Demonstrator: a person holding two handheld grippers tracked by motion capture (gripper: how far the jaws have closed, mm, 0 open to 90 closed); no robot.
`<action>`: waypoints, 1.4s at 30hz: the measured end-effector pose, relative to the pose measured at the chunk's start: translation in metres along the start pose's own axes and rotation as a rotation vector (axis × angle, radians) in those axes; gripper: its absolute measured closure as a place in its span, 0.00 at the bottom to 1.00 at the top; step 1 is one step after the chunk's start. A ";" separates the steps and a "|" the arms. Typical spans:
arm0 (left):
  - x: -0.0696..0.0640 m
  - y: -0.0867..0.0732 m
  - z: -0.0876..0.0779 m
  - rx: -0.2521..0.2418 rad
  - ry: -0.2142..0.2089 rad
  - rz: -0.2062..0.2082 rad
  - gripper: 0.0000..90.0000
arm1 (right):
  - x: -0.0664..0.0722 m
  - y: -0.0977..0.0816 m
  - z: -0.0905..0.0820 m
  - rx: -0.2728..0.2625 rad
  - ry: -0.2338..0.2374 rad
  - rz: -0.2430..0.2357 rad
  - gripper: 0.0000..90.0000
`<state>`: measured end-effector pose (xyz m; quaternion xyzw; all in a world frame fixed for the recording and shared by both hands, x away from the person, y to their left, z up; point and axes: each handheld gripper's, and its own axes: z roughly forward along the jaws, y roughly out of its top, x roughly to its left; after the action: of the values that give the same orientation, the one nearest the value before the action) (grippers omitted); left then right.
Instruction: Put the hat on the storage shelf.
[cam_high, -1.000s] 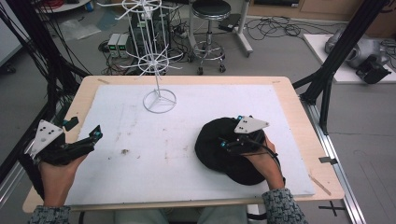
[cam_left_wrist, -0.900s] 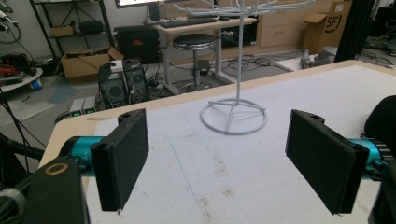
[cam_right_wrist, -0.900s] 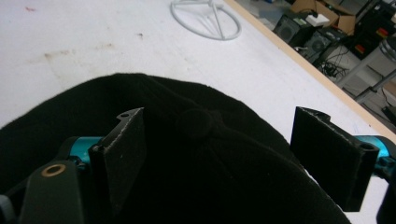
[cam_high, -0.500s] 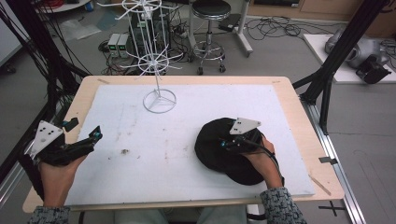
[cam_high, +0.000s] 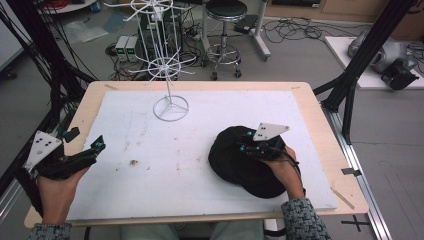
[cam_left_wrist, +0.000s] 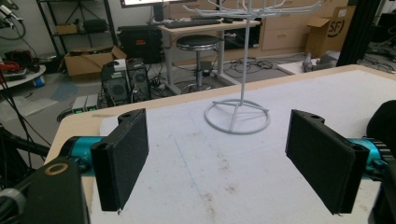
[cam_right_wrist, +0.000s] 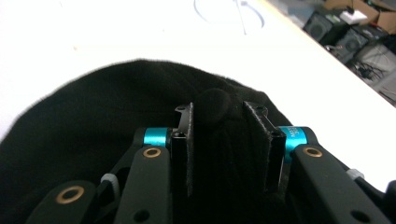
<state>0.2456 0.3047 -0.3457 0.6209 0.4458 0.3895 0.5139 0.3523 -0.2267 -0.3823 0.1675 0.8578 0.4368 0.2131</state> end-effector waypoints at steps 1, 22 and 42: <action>0.000 0.000 0.000 0.000 0.000 0.000 0.24 | -0.002 -0.001 -0.002 -0.021 0.009 0.012 0.73; 0.003 0.000 -0.044 -0.018 0.082 -0.008 0.24 | -0.048 0.036 -0.043 -0.382 0.048 0.011 0.74; 0.001 0.004 -0.074 -0.032 0.137 -0.005 0.24 | -0.095 0.116 -0.046 -0.646 0.078 -0.088 0.74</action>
<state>0.1766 0.3267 -0.3292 0.5835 0.4750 0.4369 0.4930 0.4211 -0.2376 -0.2415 0.0371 0.6890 0.6826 0.2409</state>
